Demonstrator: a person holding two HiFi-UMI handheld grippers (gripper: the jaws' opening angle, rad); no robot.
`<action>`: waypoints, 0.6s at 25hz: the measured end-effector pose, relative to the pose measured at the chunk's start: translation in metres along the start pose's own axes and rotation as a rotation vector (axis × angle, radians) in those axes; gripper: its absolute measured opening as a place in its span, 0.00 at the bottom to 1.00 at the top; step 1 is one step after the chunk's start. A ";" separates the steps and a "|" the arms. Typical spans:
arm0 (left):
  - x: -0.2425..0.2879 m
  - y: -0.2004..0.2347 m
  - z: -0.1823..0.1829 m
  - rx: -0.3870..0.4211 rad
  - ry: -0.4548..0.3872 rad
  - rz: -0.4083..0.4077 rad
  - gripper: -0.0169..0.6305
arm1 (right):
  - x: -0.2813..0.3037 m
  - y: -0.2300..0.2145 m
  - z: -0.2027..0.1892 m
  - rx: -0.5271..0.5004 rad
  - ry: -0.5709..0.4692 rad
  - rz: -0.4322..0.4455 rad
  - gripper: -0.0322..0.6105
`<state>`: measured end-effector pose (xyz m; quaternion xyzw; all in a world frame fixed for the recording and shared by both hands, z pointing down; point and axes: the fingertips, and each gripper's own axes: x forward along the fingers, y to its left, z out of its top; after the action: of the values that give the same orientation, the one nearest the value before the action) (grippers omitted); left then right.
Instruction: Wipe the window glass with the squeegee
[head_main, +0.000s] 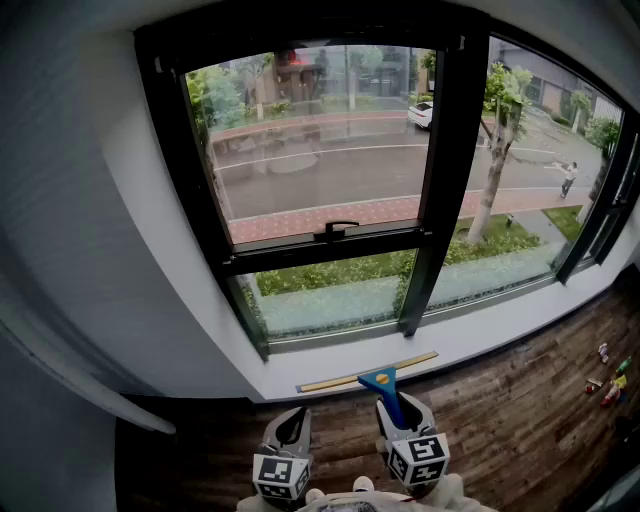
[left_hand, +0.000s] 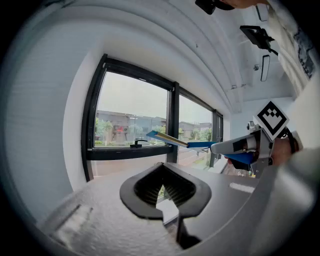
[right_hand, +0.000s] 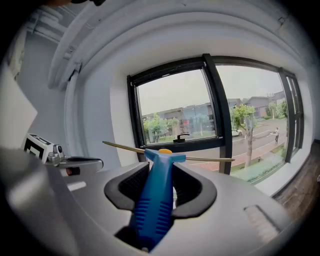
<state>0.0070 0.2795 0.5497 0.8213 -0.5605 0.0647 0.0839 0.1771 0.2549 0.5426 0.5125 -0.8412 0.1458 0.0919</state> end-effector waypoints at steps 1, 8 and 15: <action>0.001 -0.001 0.000 -0.001 0.001 0.001 0.03 | 0.000 -0.002 0.000 -0.001 0.002 0.000 0.28; 0.019 -0.013 -0.002 -0.004 0.016 0.009 0.03 | 0.003 -0.024 -0.005 0.004 0.017 -0.004 0.28; 0.054 -0.033 0.003 0.024 0.014 0.015 0.03 | 0.009 -0.059 -0.001 0.003 0.000 0.002 0.28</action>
<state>0.0569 0.2416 0.5551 0.8177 -0.5651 0.0779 0.0777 0.2256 0.2220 0.5555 0.5118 -0.8415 0.1470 0.0908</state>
